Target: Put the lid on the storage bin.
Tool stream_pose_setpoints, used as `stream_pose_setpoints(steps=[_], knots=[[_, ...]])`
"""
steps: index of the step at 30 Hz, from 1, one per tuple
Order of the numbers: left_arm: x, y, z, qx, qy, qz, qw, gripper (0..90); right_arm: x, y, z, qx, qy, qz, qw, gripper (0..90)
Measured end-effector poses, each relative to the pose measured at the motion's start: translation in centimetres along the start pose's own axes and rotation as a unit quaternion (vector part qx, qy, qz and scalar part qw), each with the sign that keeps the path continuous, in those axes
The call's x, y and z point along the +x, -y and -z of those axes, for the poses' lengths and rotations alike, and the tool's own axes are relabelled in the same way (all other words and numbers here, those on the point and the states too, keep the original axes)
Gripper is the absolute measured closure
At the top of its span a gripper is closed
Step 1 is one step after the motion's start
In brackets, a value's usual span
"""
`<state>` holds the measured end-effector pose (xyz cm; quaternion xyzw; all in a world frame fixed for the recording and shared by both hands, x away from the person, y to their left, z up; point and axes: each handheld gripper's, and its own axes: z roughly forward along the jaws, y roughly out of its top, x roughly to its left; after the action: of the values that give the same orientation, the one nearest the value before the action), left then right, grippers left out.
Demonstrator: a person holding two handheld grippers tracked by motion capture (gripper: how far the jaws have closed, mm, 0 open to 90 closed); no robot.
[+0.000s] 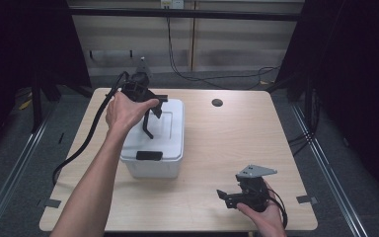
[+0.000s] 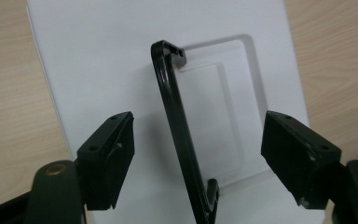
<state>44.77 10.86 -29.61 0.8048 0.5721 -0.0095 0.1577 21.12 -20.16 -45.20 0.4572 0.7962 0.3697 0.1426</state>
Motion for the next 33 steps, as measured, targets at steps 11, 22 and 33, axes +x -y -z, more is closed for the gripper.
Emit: stream_pose_setpoints(steps=[11, 22, 33], knots=[[0.4, 1.1, 1.9, -0.039, 0.039, -0.084, 0.9949, 21.0, 0.0, 0.0, 0.0, 0.001, 0.0, -0.003, 1.0, 13.9], [1.7, 2.6, 2.8, -0.084, 0.032, -0.106, 0.9903, 18.7, 0.0, 0.0, 0.0, 0.001, 0.0, -0.003, 1.0, 13.9], [5.5, 5.7, 3.8, -0.139, 0.018, -0.14, 0.9803, 18.7, -0.1, 0.0, -0.1, 0.003, 0.002, -0.005, 1.0, 14.0]])
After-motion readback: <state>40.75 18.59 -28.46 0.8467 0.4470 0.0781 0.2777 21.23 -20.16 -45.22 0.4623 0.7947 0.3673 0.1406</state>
